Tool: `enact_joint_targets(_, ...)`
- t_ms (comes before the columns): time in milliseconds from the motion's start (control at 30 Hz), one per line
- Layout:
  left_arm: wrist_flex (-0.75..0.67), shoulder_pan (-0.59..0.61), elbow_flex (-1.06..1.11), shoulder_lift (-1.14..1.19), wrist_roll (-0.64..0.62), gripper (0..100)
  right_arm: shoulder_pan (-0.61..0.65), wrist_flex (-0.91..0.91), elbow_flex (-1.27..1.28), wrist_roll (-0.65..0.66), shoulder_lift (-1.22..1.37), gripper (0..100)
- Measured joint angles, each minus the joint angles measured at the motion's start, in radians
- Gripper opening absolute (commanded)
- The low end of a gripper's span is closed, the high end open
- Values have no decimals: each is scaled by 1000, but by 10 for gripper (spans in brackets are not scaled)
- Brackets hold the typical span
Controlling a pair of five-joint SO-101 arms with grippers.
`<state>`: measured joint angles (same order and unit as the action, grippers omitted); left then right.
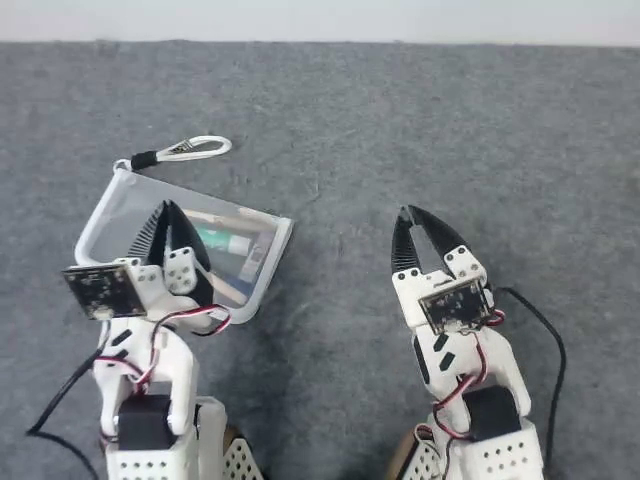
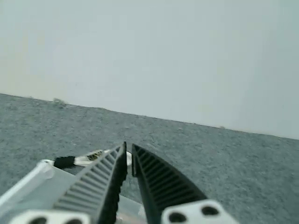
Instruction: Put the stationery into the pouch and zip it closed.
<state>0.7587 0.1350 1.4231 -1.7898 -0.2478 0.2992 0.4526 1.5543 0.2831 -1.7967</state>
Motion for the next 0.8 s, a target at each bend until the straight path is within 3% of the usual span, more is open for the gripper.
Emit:
enact_joint_targets(567, -2, -245, 130, 8, 222, 13, -92, 66, 106, 2, 0, 6)
enact_joint_targets(800, -112, -325, 264, 8, 321, 13, -84, 226, 106, -8, 0, 6)
